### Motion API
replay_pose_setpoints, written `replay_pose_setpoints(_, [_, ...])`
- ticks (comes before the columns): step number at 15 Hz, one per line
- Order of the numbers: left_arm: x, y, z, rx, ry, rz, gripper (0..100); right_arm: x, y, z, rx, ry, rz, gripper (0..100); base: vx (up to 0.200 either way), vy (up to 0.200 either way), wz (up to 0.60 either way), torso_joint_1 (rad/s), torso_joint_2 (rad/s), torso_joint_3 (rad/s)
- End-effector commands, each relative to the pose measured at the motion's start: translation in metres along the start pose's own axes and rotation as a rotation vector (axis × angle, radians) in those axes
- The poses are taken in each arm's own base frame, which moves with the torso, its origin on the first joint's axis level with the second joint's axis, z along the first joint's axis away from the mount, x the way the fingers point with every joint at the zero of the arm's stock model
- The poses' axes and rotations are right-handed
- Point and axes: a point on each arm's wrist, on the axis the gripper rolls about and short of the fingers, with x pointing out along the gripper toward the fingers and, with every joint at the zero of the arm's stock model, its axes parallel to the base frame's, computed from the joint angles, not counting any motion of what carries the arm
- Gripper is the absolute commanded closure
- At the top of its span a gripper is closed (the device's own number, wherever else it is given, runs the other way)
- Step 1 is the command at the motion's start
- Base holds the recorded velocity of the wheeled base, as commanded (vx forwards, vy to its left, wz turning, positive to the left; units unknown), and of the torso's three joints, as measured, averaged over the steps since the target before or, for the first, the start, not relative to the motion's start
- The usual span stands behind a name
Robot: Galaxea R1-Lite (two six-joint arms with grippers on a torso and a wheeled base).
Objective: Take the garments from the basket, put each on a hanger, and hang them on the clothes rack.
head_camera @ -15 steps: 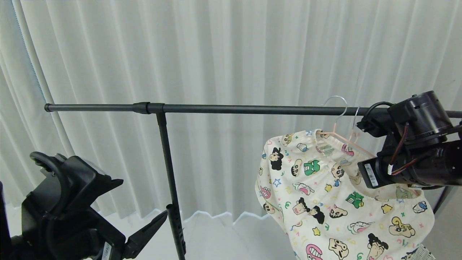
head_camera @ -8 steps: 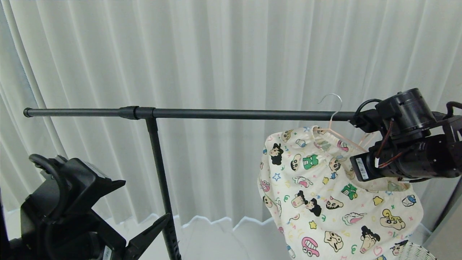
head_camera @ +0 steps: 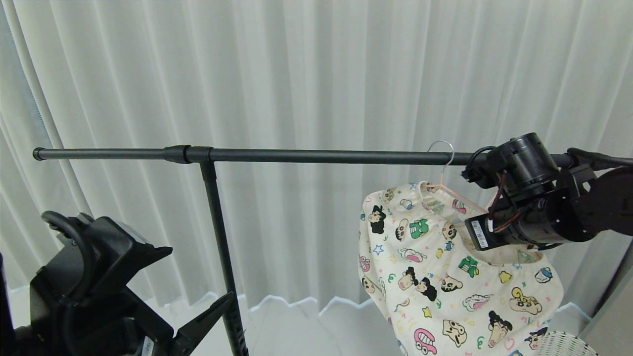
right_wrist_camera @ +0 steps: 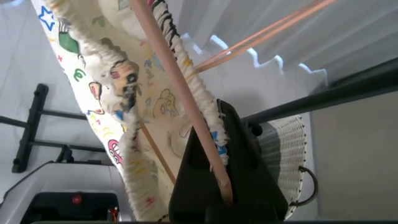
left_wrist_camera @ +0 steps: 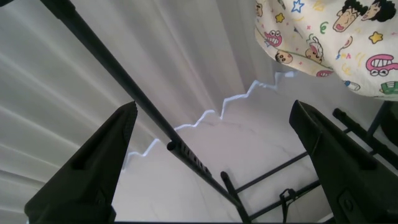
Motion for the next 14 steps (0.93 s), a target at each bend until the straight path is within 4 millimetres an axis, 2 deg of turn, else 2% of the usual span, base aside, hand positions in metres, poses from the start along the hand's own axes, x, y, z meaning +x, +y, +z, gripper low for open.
replay_pose_setpoints(1, [0.0, 0.0, 0.0, 0.001, 0.0, -0.002, 0, 0.005, 0.004, -0.001, -0.012, 0.014, -0.003, 100, 0.0, 0.0, 0.0, 0.0, 0.0, 0.0])
replay_pose_setpoints(5, [0.0, 0.0, 0.0, 0.002, -0.002, -0.002, 0, 0.004, 0.01, -0.002, -0.026, 0.011, 0.01, 100, 0.0, 0.0, 0.0, 0.0, 0.0, 0.0])
replay_pose_setpoints(8, [0.0, 0.0, 0.0, 0.001, -0.003, 0.0, 0, -0.005, 0.025, -0.004, -0.059, -0.006, 0.052, 100, 0.0, 0.0, 0.0, 0.0, 0.0, 0.0])
replay_pose_setpoints(13, [-0.003, 0.001, 0.001, 0.024, -0.015, 0.008, 0, -0.008, 0.028, -0.005, -0.064, -0.007, 0.063, 100, 0.0, 0.0, 0.0, 0.0, 0.0, 0.0])
replay_pose_setpoints(14, [-0.003, 0.001, 0.001, 0.027, -0.014, 0.009, 0, -0.008, 0.028, -0.005, -0.056, -0.007, 0.063, 0, 0.0, 0.0, 0.0, 0.0, 0.0, 0.0])
